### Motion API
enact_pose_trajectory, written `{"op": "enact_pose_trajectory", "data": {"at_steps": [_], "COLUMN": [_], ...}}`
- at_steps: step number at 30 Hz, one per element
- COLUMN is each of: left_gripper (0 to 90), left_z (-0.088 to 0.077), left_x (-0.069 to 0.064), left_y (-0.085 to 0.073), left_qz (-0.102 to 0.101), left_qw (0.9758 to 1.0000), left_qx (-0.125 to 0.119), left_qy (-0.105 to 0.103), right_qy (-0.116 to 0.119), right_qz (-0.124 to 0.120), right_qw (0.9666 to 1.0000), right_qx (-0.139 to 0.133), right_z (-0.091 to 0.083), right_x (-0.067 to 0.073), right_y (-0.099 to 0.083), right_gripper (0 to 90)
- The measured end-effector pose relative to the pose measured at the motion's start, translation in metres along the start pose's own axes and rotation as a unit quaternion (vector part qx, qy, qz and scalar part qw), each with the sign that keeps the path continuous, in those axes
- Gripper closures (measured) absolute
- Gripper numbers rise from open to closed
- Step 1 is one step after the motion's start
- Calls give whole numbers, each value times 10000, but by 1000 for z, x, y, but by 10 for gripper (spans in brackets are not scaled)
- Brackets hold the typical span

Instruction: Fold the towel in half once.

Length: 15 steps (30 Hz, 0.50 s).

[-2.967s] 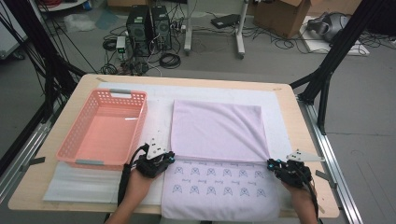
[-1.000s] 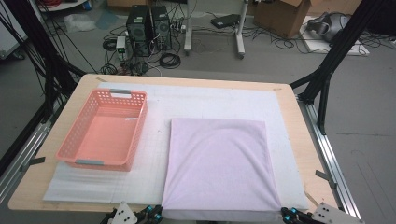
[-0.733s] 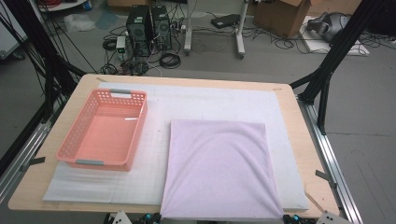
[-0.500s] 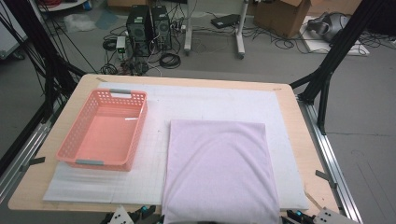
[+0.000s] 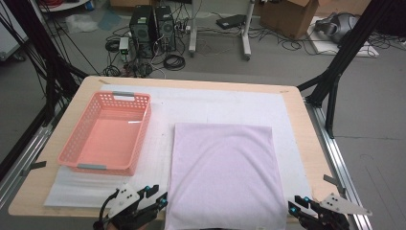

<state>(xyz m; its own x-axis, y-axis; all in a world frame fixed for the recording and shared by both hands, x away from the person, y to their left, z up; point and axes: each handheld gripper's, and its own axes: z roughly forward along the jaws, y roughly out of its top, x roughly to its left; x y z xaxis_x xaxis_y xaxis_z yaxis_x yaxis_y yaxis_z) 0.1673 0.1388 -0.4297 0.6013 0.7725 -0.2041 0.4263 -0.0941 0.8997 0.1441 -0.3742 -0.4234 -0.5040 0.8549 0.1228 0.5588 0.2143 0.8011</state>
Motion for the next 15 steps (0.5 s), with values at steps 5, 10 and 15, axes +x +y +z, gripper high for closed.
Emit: {"op": "enact_pose_trajectory", "data": {"at_steps": [5, 10, 15], "left_gripper": [607, 610, 609], "left_z": [23, 44, 65], "left_x": [17, 33, 46], "left_y": [14, 26, 37], "left_qz": [-12, 29, 81], "left_qw": [9999, 9995, 9991], "left_qx": [84, 178, 251], "left_qy": [-134, -247, -331], "right_qy": [-54, -75, -87], "right_qz": [33, 20, -11], "right_qw": [10000, 10000, 10000], "right_qx": [-12, 18, 31], "right_z": [18, 37, 55], "right_x": [-10, -20, -28], "right_y": [13, 28, 42], "right_gripper": [615, 618, 632]}}
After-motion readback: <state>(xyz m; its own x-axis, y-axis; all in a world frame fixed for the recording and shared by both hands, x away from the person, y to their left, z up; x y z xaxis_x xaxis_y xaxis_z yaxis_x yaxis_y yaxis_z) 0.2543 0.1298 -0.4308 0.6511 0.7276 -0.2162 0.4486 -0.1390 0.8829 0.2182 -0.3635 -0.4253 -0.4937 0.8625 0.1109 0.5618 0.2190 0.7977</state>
